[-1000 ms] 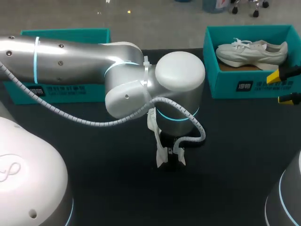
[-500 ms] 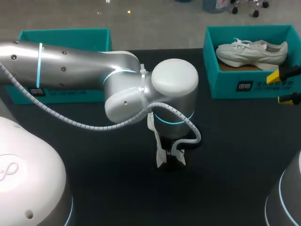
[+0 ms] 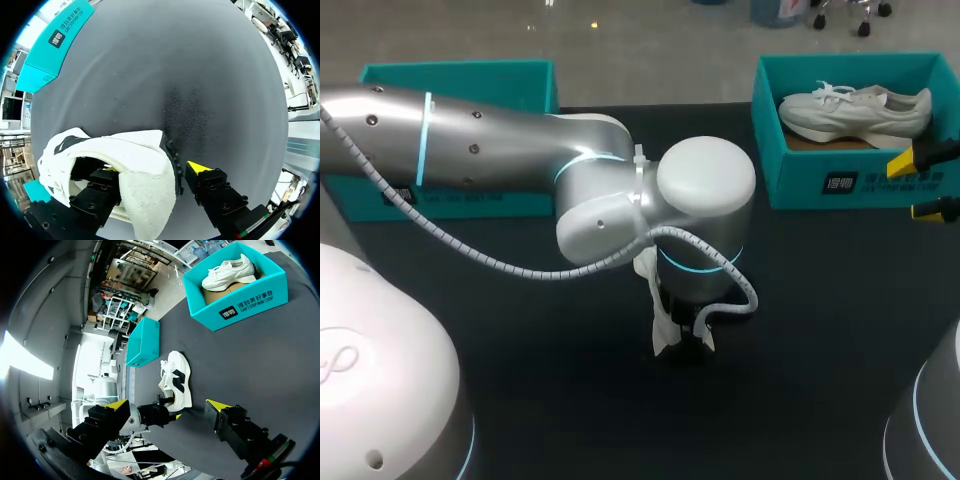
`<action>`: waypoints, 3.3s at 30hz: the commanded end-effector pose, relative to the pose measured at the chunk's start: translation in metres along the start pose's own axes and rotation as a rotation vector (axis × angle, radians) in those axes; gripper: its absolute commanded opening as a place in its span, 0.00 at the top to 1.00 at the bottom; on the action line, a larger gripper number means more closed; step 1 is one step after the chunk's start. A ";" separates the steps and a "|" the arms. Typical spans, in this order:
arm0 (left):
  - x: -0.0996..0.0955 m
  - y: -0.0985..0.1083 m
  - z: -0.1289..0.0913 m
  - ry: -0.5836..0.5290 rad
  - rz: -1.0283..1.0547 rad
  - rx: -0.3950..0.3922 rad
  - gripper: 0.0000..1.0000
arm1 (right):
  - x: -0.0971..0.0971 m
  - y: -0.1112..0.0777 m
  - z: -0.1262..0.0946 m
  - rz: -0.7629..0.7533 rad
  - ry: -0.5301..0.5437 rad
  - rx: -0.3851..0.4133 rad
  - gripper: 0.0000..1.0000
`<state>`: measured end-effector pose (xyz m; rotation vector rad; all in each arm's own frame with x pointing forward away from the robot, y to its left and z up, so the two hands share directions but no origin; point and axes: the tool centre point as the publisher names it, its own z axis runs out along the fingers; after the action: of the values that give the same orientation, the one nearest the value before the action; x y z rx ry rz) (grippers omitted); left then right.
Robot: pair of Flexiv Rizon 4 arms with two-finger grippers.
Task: Take the shoe out of the shoebox, open the shoe tongue, remove and reinsert the insole, then place the shoe into the shoebox
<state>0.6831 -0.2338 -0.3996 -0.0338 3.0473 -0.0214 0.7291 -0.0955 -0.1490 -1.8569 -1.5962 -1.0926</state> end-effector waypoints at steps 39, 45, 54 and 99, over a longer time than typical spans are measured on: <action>-0.001 -0.004 -0.085 0.118 -0.117 -0.042 1.00 | 0.000 0.000 0.000 0.001 -0.002 0.001 0.00; -0.006 -0.010 -0.125 0.136 -0.135 -0.050 1.00 | 0.000 0.000 0.000 0.001 -0.002 0.001 0.00; -0.005 -0.010 -0.173 0.137 -0.111 -0.042 1.00 | 0.000 0.000 0.000 0.001 -0.002 0.001 0.00; -0.038 0.132 -0.223 0.185 -0.064 -0.018 1.00 | 0.000 0.000 0.000 0.001 -0.002 0.001 0.00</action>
<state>0.6964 -0.1386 -0.1890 -0.1339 3.2316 0.1553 0.7291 -0.0954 -0.1490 -1.8568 -1.5963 -1.0926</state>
